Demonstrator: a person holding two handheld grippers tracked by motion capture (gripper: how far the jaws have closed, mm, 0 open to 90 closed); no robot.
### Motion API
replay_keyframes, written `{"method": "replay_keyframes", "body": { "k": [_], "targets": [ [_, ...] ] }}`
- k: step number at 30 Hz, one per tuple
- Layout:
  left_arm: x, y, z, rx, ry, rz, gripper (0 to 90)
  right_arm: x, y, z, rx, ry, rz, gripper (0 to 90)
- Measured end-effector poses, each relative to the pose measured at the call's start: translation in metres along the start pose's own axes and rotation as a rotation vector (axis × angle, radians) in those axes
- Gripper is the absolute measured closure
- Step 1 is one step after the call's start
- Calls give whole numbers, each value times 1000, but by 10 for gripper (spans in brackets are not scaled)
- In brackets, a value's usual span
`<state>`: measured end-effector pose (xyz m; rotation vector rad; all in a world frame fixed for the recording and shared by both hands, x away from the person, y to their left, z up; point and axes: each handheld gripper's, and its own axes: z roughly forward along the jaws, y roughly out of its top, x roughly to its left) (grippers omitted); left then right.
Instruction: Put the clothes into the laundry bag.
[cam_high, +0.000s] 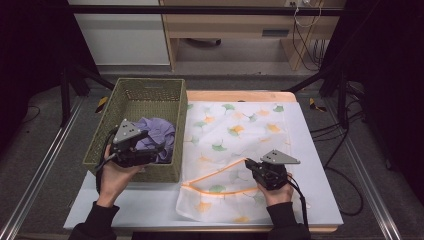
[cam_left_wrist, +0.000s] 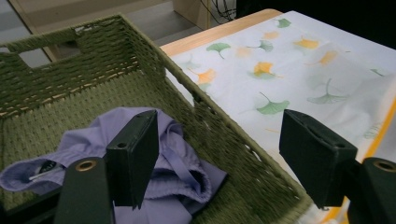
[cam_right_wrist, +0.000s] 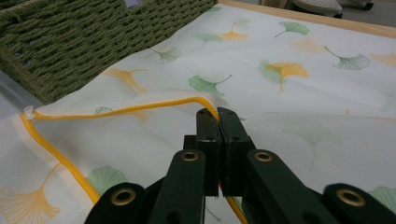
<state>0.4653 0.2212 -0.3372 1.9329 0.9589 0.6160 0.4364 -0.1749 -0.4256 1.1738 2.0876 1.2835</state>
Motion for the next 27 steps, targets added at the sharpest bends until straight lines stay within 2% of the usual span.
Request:
{"method": "replay_keyframes", "body": {
  "k": [4,7,12,16,20,25,27],
  "targets": [
    [11,10,5,15,16,1,270,0,0,0,0,1,0,882],
    [19,16,9,35,31,21,270,0,0,0,0,0,-1,883],
    [30,22,15,36,53,20,267,-1,-1,1,2,0,-5,883],
    [39,23,21,39,77,10,264,-1,-1,1,3,-1,-7,883],
    [47,22,30,48,76,-6,267,-1,-1,1,6,-1,-4,883],
    [56,20,42,68,92,8,271,-1,-2,2,10,0,1,883],
    [59,20,47,73,101,1,271,-1,-2,2,14,0,2,883]
  ]
}}
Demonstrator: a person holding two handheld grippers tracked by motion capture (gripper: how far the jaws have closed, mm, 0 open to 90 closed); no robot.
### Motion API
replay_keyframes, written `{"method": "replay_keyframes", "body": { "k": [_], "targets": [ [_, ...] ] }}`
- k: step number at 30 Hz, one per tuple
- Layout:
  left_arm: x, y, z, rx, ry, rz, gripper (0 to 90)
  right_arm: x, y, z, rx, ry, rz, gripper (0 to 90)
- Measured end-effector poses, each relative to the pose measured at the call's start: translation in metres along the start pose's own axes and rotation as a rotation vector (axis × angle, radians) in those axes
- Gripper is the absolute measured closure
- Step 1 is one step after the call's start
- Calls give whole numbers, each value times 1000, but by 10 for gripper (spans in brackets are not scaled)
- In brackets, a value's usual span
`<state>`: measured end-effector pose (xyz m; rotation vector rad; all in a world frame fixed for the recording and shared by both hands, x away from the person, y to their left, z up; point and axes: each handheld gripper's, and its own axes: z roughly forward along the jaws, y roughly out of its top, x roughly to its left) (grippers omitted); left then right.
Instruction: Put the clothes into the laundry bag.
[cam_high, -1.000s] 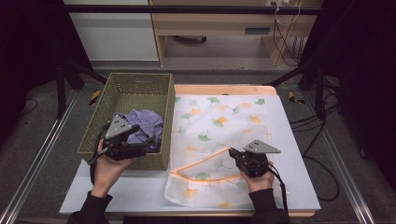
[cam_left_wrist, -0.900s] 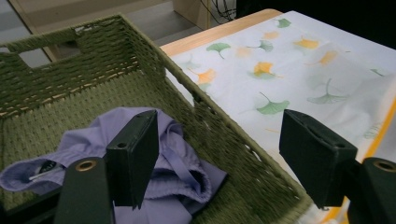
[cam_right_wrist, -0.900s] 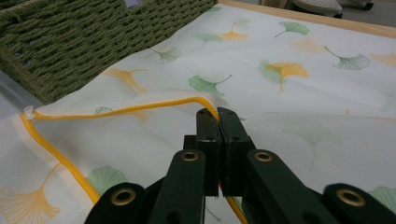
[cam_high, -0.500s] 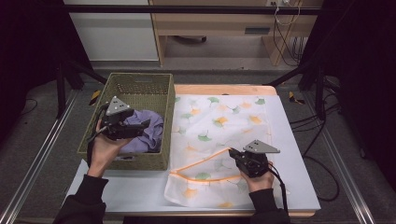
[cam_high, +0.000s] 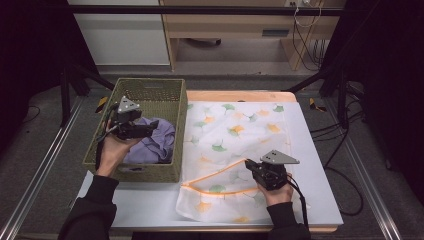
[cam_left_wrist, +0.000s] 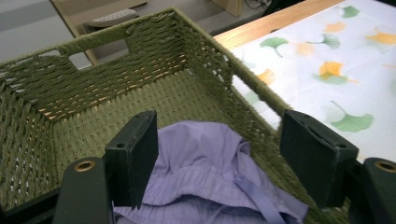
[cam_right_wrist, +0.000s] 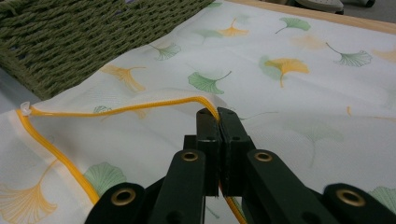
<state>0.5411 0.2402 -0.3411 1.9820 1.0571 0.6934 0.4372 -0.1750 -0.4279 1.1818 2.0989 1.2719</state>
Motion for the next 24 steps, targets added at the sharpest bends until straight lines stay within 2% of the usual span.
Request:
{"method": "replay_keyframes", "body": {
  "k": [4,11,17,24],
  "targets": [
    [6,-2,11,28,8,-13,259,0,0,1,0,1,-5,883],
    [10,-8,28,93,28,-7,259,0,-1,1,4,0,-3,883],
    [11,-17,43,170,35,9,253,-1,-1,1,6,0,-3,883],
    [10,-29,57,266,29,3,251,0,-1,2,9,1,-3,883]
  ]
}}
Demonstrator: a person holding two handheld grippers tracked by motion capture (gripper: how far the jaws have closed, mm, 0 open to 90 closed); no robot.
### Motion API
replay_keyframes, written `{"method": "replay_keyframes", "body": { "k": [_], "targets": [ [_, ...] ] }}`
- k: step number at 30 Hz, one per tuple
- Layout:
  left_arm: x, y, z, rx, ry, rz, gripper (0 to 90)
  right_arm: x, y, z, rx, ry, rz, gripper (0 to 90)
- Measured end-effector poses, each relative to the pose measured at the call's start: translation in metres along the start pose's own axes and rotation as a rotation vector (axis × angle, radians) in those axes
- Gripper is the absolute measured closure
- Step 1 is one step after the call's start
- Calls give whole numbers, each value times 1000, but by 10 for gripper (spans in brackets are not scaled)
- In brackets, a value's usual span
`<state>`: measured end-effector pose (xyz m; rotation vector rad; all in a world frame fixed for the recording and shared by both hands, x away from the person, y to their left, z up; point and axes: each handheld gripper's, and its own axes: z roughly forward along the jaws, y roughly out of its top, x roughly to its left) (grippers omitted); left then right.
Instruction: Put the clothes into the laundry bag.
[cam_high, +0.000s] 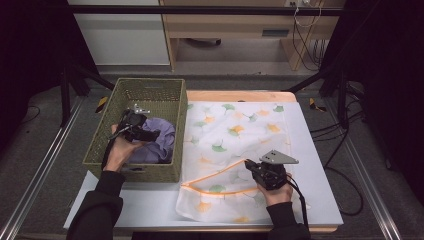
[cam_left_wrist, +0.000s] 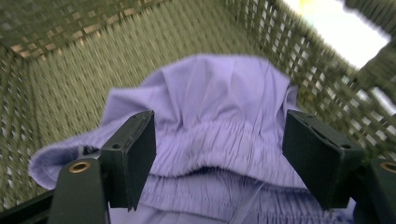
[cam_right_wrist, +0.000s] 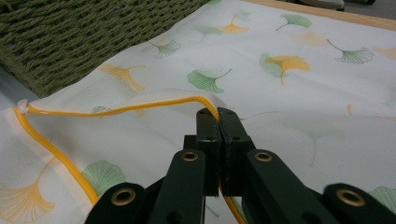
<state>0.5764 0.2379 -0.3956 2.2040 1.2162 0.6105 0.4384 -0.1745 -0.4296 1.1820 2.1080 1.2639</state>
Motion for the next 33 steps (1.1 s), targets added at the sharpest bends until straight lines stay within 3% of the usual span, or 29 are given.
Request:
{"method": "replay_keyframes", "body": {
  "k": [9,17,24,30,33],
  "targets": [
    [-2,-5,17,127,-14,-4,228,0,0,0,0,-2,-5,883],
    [-3,-8,29,211,-21,-10,194,0,-1,1,4,-1,-2,883],
    [-6,-12,39,278,-10,24,194,1,-1,1,8,1,-1,883],
    [-6,-15,44,303,-54,6,239,0,0,1,9,0,-5,883],
    [-4,-16,44,315,-89,-2,306,0,0,2,11,1,-4,883]
  ]
}}
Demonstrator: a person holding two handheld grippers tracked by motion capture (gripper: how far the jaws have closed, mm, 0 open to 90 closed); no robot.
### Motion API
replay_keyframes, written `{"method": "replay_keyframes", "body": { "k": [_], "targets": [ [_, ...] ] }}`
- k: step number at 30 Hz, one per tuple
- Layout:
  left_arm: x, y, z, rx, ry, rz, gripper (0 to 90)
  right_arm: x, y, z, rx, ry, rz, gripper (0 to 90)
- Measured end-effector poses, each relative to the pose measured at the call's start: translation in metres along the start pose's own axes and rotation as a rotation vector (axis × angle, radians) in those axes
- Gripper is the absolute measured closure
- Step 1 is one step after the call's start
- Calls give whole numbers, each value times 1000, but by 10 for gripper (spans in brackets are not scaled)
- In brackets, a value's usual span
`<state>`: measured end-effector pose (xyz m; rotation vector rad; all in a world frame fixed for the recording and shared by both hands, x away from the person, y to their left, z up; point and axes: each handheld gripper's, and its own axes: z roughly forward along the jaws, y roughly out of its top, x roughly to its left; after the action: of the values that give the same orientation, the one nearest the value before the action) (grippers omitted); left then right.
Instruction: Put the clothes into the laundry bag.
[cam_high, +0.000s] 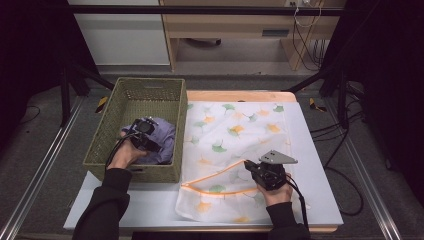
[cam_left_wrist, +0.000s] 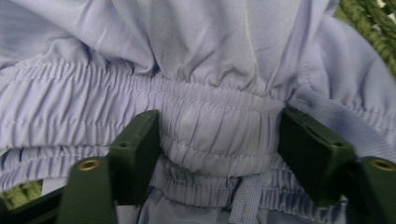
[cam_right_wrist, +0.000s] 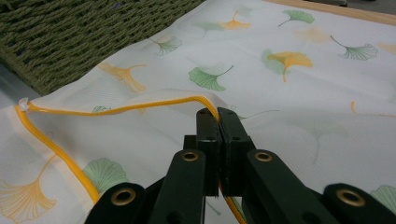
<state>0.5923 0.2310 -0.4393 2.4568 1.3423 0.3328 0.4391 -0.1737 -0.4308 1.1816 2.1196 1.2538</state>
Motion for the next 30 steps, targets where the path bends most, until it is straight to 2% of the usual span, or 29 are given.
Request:
{"method": "replay_keyframes", "body": {
  "k": [4,12,14,17,21,24,26,30],
  "targets": [
    [-1,0,-1,-9,-34,-12,419,0,0,0,3,1,2,883],
    [-2,1,-4,16,-54,-30,650,0,0,0,5,1,4,884],
    [-3,2,-5,19,-45,-29,681,0,0,0,6,2,5,884],
    [-7,2,-7,26,-29,-1,699,0,0,0,7,2,6,884],
    [-8,1,-10,9,-17,-8,717,0,0,0,6,2,6,884],
    [-8,1,-14,-22,3,-2,720,0,0,-1,8,2,11,884],
    [-9,0,-18,-60,12,-7,721,0,0,0,9,1,11,884],
    [-8,-2,-28,-165,37,-18,724,0,0,0,8,2,7,884]
  ]
}}
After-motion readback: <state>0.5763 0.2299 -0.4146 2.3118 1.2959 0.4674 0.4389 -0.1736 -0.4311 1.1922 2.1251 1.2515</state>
